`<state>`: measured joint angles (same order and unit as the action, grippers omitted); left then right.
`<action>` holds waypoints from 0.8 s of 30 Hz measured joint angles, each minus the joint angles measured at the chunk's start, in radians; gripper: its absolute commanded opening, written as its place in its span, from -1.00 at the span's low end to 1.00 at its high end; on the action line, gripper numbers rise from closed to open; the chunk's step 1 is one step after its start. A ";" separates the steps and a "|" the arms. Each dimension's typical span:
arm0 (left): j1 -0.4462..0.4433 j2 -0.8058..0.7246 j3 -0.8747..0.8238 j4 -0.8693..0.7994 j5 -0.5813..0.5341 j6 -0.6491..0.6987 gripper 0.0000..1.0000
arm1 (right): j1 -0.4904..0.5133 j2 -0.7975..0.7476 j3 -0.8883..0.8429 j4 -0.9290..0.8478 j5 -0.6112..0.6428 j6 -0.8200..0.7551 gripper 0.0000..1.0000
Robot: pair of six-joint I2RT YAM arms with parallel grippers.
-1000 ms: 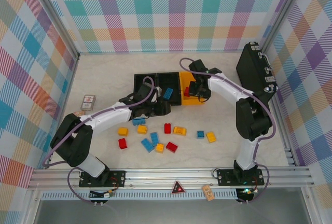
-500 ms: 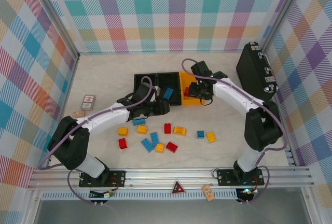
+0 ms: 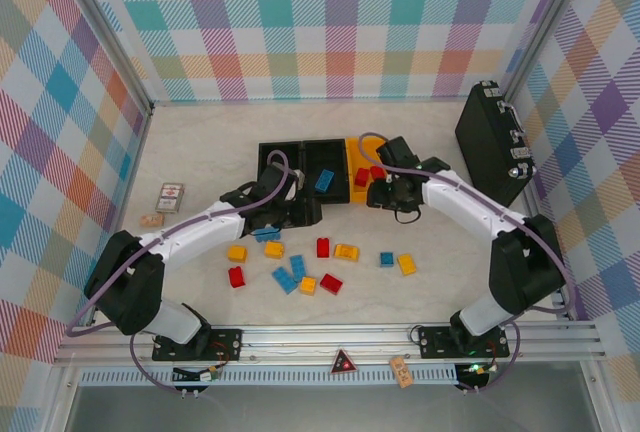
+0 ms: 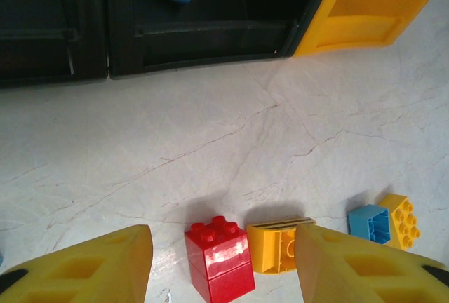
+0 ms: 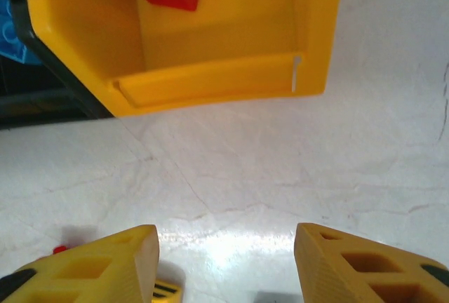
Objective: Sort the legos into containers by color
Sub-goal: Pick up the lego from the bottom-center of the table.
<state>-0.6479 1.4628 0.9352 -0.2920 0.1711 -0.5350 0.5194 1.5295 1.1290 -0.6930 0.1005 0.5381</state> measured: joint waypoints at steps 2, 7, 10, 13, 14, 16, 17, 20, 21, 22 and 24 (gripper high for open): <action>0.000 -0.001 -0.006 -0.003 0.000 0.000 0.12 | 0.014 -0.019 -0.025 -0.013 -0.008 0.006 0.08; 0.000 -0.020 -0.039 -0.005 0.010 0.000 0.12 | 0.061 -0.056 -0.093 -0.053 -0.013 0.035 0.09; 0.000 -0.037 -0.055 -0.004 0.023 0.000 0.12 | 0.083 -0.067 -0.142 -0.069 -0.026 0.060 0.09; 0.000 -0.043 -0.064 -0.005 0.027 0.000 0.12 | 0.109 -0.067 -0.178 -0.080 -0.035 0.084 0.08; 0.000 -0.043 -0.066 -0.003 0.029 0.000 0.12 | 0.118 -0.067 -0.186 -0.083 -0.038 0.092 0.08; 0.000 -0.043 -0.069 -0.001 0.030 0.000 0.12 | 0.133 -0.065 -0.197 -0.086 -0.039 0.107 0.08; 0.000 -0.043 -0.071 0.000 0.030 0.000 0.12 | 0.141 -0.064 -0.203 -0.086 -0.039 0.114 0.08; 0.000 -0.043 -0.080 0.005 0.030 0.000 0.12 | 0.156 -0.045 -0.215 -0.083 -0.039 0.131 0.08; 0.000 -0.043 -0.082 0.005 0.030 0.000 0.12 | 0.158 -0.037 -0.217 -0.083 -0.039 0.135 0.07; 0.000 -0.043 -0.082 0.005 0.031 0.000 0.12 | 0.161 -0.027 -0.219 -0.084 -0.039 0.137 0.07; 0.000 -0.043 -0.082 0.006 0.030 -0.002 0.12 | 0.164 -0.009 -0.220 -0.082 -0.038 0.140 0.07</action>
<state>-0.6479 1.4193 0.8532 -0.2855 0.2012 -0.5365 0.6830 1.5208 0.9092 -0.7753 0.0624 0.6777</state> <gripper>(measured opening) 0.558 0.536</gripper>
